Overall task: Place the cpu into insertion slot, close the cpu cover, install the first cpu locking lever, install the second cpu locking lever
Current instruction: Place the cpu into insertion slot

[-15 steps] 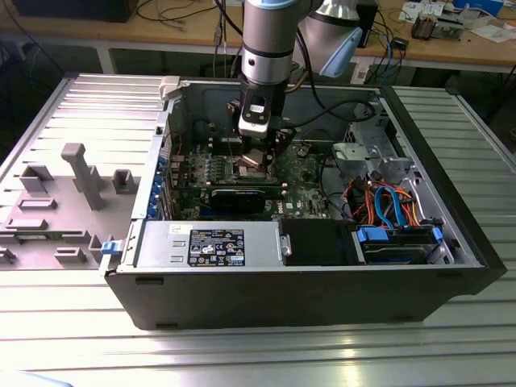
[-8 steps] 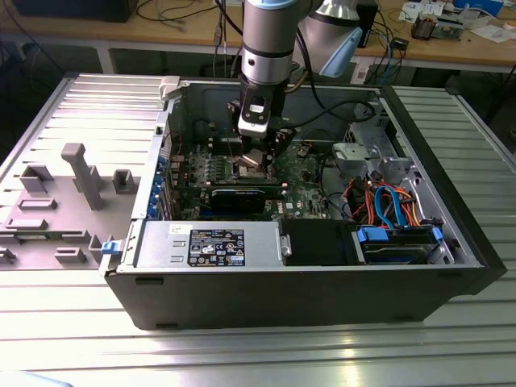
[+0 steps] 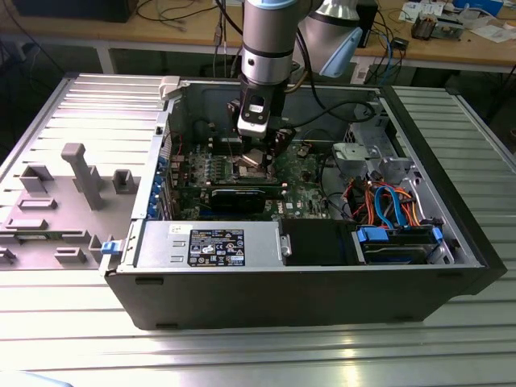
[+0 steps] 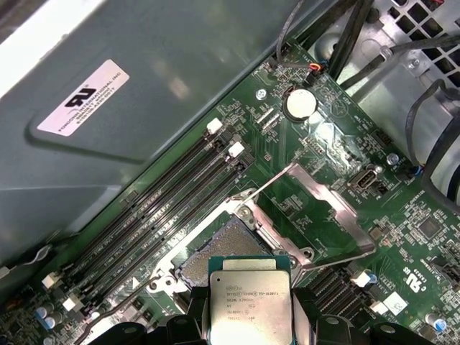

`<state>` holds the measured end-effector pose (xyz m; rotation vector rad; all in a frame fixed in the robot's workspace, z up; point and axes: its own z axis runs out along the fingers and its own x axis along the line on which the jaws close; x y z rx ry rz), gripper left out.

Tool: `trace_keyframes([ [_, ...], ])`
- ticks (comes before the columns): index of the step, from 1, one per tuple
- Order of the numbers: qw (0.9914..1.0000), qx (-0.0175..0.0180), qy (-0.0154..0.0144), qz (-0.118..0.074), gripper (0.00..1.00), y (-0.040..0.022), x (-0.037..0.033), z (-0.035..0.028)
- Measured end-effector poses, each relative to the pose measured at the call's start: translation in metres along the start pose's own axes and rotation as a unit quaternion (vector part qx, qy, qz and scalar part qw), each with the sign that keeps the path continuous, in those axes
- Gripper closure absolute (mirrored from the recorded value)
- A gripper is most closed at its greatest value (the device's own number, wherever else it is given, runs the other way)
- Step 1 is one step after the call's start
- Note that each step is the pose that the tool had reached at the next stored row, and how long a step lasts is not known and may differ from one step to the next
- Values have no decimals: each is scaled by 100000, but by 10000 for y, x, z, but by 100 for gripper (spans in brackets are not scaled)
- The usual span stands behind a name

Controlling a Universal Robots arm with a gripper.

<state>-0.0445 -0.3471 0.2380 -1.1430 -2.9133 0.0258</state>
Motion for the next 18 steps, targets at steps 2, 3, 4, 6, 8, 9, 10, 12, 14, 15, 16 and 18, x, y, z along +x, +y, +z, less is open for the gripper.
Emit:
trace_keyframes([
  [2, 100000, 0, 0, 132, 45, 0, 0, 0],
  [3, 100000, 4, 4, 202, 45, 0, 0, 0],
  [4, 100000, 3, 5, 253, 45, 0, 0, 0],
  [6, 99999, -1, 7, 339, 45, 0, 0, 0],
  [8, 99999, -3, 9, 459, 45, 0, 0, 0],
  [9, 99999, -1, 8, 505, 45, 0, 0, 0],
  [10, 99998, 0, 11, 568, 45, 0, 0, 0],
  [12, 99998, -3, 13, 634, 45, 0, 0, 0],
  [14, 99997, 0, 15, 734, 45, 0, 0, 0],
  [15, 99997, -4, 16, 791, 45, 0, 0, 0],
  [16, 99996, -4, 17, 853, 45, 0, 0, 0],
  [18, 99995, -3, 19, 953, 45, 0, 0, 0],
])
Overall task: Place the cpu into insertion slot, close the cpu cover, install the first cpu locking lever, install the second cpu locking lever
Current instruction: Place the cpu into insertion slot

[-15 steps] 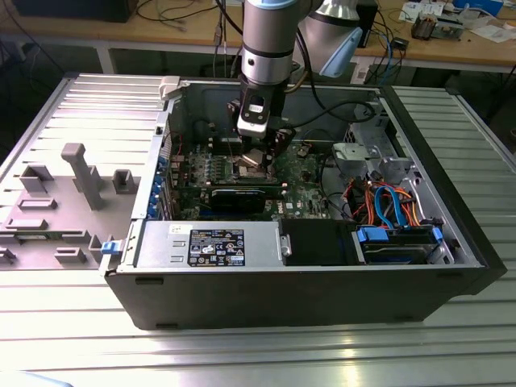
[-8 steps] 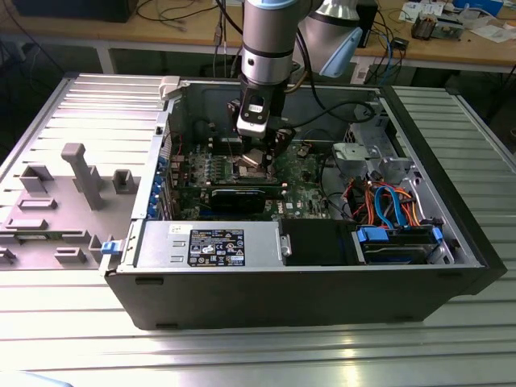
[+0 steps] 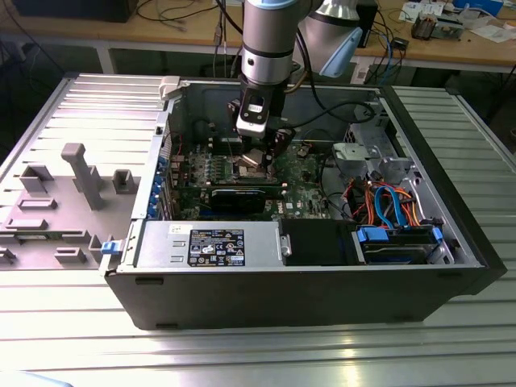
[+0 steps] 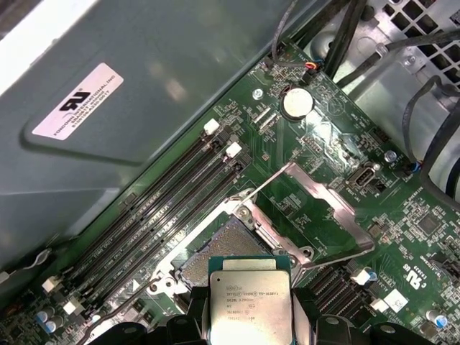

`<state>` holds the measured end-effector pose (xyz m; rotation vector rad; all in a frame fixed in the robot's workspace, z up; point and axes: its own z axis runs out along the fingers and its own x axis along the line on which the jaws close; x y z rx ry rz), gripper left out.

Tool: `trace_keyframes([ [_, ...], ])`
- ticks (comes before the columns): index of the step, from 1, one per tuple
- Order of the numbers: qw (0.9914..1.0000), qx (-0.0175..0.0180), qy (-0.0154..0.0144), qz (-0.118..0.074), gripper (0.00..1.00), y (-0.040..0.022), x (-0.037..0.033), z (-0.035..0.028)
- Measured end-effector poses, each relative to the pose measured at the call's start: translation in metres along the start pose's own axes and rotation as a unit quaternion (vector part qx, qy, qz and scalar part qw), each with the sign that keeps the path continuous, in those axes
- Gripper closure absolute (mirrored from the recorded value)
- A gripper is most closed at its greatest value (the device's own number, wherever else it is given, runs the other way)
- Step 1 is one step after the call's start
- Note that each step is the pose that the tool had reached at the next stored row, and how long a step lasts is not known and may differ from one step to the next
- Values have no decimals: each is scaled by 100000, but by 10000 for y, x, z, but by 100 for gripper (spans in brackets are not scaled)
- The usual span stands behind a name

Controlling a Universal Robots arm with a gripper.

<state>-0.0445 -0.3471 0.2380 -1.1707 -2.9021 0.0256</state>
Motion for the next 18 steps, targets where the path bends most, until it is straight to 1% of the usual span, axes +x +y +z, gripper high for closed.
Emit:
trace_keyframes([
  [8, 99999, -3, 7, 410, 45, 0, 0, 0],
  [11, 99994, -3, 22, 1091, 45, 0, 0, 0],
  [18, 99981, -10, 38, 1931, 45, 0, 0, 0],
])
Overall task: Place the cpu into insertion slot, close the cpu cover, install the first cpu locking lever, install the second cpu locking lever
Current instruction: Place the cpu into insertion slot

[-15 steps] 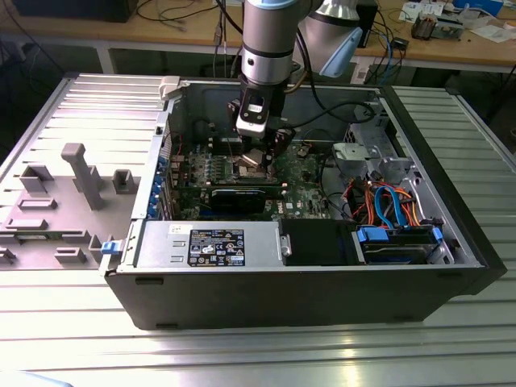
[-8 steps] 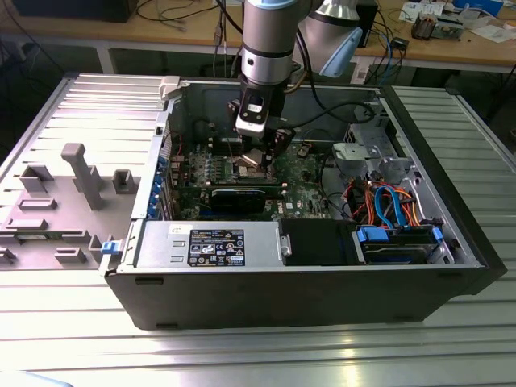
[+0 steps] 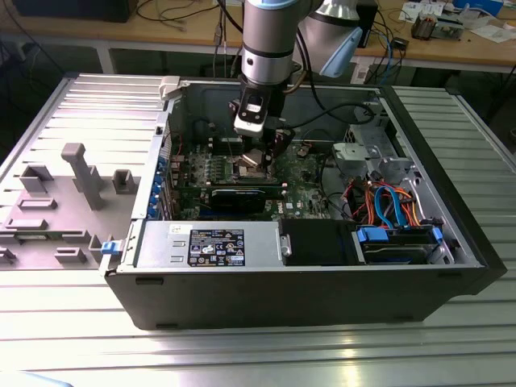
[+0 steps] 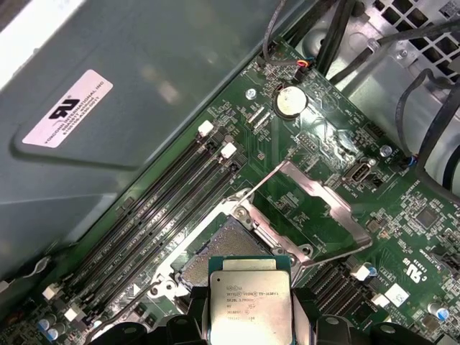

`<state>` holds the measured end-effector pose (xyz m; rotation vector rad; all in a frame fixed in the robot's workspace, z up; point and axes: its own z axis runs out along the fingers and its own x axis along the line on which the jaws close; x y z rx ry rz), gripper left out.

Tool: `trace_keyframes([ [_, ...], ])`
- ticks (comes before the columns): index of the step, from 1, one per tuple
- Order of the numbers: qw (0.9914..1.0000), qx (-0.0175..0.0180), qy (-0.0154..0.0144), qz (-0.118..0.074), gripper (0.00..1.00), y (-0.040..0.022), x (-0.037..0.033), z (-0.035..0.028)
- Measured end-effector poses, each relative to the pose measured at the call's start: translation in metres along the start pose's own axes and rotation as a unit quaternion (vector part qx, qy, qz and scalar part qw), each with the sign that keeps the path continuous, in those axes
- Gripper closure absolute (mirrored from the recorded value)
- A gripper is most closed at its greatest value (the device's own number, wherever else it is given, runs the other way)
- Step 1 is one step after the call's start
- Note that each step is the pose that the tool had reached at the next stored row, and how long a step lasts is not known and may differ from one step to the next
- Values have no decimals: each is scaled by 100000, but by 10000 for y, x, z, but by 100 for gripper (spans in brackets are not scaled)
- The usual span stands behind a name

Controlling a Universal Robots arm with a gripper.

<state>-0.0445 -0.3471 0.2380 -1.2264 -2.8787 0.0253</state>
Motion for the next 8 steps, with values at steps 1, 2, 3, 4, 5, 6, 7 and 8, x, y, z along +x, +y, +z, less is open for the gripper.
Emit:
trace_keyframes([
  [1, 100000, -1, 1, 63, 45, 0, 0, 0],
  [2, 100000, -1, 3, 117, 45, 0, 0, 0],
  [3, 100000, 1, 6, 192, 45, 0, 0, 0],
  [4, 100000, -1, 6, 235, 45, 0, 0, 0],
  [5, 100000, -1, 6, 269, 45, 0, 0, 0],
  [6, 99999, -2, 7, 334, 45, 0, 0, 0],
  [7, 99999, -2, 7, 408, 45, 0, 0, 0],
  [8, 99999, -2, 7, 460, 45, 0, 0, 0],
])
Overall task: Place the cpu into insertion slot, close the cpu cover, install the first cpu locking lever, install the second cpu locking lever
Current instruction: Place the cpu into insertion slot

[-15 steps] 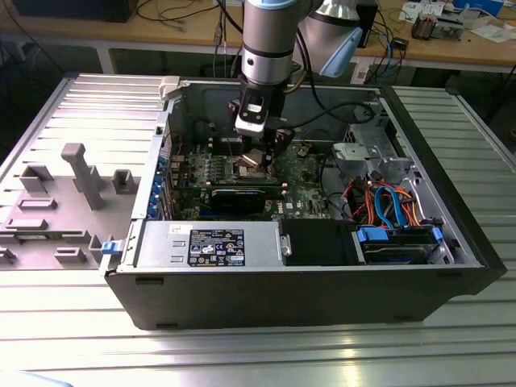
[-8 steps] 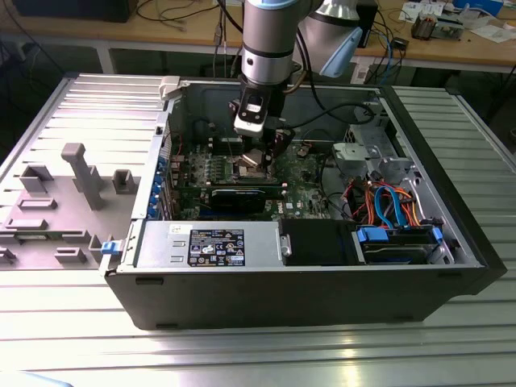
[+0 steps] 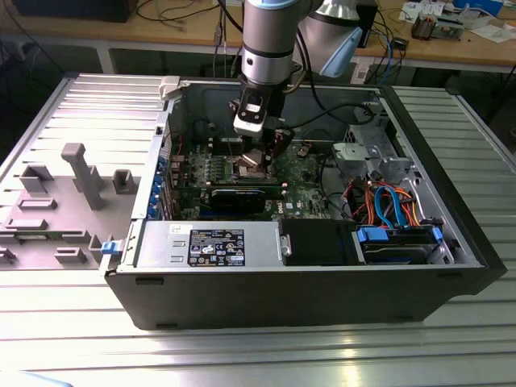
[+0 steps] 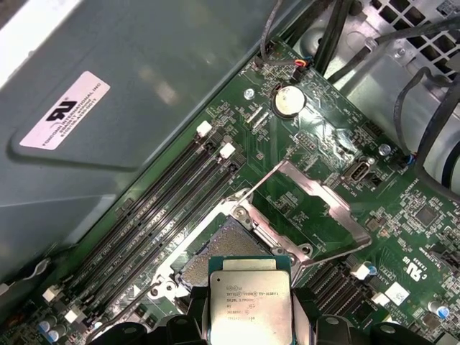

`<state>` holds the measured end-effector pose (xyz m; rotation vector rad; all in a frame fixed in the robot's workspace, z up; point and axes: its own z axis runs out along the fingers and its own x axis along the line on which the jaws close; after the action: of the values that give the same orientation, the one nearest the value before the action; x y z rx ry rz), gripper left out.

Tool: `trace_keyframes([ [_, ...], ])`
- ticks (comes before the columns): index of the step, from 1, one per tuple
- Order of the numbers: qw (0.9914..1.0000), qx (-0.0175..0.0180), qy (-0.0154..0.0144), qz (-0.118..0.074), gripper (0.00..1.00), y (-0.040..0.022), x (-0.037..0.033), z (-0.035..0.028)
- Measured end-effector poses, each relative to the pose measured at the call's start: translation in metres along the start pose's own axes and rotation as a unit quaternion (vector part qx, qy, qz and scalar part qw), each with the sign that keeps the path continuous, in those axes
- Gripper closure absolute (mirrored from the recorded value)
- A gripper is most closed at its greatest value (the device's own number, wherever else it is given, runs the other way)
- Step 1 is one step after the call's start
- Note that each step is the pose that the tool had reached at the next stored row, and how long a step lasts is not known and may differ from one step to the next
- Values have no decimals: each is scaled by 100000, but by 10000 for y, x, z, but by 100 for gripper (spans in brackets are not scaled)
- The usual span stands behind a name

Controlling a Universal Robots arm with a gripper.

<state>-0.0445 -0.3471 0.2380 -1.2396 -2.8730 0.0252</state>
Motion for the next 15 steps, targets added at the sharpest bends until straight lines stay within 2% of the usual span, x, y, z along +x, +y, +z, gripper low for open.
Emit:
trace_keyframes([
  [15, 99995, -4, 20, 970, 45, 0, 0, 0],
])
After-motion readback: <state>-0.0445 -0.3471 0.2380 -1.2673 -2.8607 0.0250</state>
